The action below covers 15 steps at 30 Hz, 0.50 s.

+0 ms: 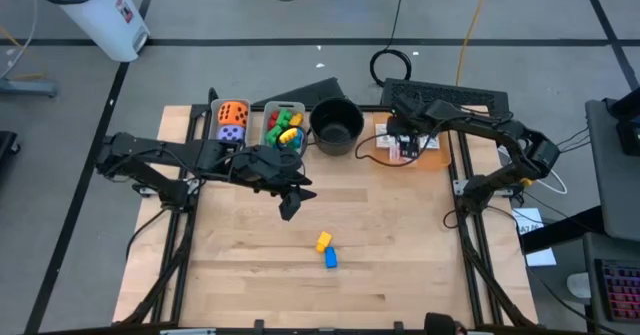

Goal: Pick & Place Toys
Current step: Put the red deck of cards into the orange bin

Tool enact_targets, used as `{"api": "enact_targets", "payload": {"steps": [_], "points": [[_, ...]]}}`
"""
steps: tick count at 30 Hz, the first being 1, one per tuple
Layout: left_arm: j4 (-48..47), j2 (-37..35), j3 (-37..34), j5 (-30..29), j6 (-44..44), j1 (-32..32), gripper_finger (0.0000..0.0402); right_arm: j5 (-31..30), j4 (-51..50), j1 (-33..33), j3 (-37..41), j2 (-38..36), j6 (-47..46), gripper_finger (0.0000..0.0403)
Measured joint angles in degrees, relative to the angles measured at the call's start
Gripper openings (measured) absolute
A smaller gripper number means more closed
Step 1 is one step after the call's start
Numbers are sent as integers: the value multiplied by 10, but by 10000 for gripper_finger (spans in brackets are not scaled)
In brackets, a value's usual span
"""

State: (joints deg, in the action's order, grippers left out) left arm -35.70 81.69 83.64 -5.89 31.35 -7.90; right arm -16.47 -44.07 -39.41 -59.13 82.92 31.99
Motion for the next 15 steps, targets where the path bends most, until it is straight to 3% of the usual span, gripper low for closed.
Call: {"api": "enact_targets", "payload": {"steps": [8,15], "points": [[1,0,0,0,2,0,191,0,24,-7,0,19,-1,241],[17,0,0,0,3,0,191,-3,32,-21,0,48,-23,212]]}}
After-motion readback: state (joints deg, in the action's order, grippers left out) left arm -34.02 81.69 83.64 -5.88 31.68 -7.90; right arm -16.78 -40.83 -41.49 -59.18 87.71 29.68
